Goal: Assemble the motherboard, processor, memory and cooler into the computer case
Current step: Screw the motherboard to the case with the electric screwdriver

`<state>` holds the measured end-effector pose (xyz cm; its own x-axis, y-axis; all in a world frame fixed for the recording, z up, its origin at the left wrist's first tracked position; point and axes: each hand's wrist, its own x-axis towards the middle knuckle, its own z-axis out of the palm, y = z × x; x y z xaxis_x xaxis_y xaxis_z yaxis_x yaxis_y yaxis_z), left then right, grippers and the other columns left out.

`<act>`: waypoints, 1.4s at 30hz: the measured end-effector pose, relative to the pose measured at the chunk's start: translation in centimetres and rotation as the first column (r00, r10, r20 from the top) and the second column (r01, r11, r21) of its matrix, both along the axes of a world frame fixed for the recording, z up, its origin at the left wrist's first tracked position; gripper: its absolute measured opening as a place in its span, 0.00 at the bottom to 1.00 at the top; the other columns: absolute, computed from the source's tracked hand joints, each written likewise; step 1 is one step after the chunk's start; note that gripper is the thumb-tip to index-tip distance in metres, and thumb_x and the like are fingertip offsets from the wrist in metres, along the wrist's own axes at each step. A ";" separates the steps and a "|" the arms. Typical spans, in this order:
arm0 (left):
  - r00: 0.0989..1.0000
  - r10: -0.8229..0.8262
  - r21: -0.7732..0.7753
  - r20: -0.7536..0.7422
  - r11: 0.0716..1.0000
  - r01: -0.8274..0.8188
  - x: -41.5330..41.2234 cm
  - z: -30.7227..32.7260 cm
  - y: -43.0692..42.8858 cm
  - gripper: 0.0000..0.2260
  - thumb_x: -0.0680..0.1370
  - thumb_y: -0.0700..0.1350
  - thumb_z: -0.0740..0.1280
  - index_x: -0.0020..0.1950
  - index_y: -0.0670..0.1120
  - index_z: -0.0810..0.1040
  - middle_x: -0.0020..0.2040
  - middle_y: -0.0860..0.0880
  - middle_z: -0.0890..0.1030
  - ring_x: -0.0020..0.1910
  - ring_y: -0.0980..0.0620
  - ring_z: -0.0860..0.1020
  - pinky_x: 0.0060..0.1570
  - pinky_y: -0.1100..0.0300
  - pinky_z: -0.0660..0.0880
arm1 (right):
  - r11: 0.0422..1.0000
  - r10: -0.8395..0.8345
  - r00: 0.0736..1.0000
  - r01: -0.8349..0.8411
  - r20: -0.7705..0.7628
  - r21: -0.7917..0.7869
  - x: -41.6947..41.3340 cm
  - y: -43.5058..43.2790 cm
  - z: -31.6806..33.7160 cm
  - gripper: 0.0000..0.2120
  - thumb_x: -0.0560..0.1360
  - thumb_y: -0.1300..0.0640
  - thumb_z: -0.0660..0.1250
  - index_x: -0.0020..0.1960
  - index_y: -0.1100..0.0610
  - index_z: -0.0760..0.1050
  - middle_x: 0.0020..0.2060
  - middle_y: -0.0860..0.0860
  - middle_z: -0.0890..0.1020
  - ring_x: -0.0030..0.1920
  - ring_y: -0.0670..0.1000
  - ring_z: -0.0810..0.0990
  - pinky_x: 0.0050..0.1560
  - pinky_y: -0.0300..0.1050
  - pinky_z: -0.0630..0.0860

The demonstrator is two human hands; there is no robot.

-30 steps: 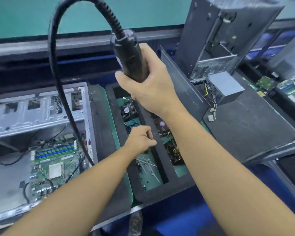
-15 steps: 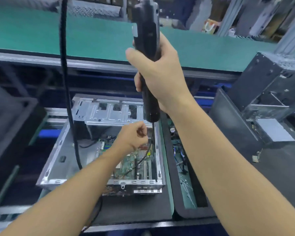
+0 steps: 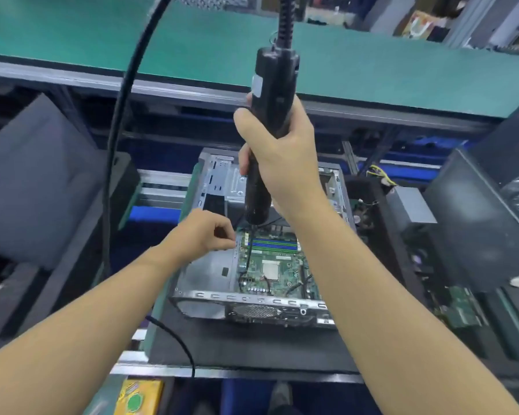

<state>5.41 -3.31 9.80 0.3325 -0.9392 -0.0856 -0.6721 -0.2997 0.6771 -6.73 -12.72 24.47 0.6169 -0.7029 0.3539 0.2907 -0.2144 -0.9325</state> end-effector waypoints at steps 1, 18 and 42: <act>1.000 -0.014 0.023 -0.018 1.000 0.015 -0.6 -0.6 -0.4 0.05 0.71 0.43 0.76 0.37 0.50 0.83 0.32 0.56 0.82 0.31 0.61 0.79 0.31 0.69 0.73 | 1.000 0.001 1.000 -0.001 -0.008 0.004 0.0 -0.1 -0.4 0.13 0.76 0.61 0.69 0.54 0.67 0.69 0.35 0.52 0.74 0.25 0.56 0.73 0.30 0.48 0.75; 0.950 0.210 0.188 -0.229 0.968 -0.169 -4.0 -6.8 -4.2 0.06 0.69 0.43 0.78 0.36 0.50 0.82 0.35 0.55 0.83 0.34 0.62 0.80 0.35 0.72 0.73 | 0.995 0.068 0.997 -0.070 0.030 0.074 0.6 -6.7 -4.5 0.06 0.74 0.56 0.70 0.50 0.53 0.74 0.34 0.52 0.74 0.26 0.54 0.74 0.31 0.46 0.76; 0.981 0.188 0.182 -0.055 0.967 -0.175 -3.5 -6.0 -3.6 0.09 0.71 0.46 0.77 0.35 0.52 0.77 0.33 0.57 0.81 0.32 0.62 0.78 0.36 0.73 0.73 | 0.991 0.072 0.997 -0.076 0.042 0.106 2.1 -6.6 -5.7 0.06 0.76 0.59 0.68 0.50 0.51 0.74 0.33 0.49 0.75 0.26 0.56 0.74 0.31 0.47 0.75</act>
<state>1.89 -6.88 3.82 0.4834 -0.8316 -0.2736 -0.5475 -0.5310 0.6468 -4.68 -19.32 18.74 0.6559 -0.6913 0.3030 0.3380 -0.0899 -0.9368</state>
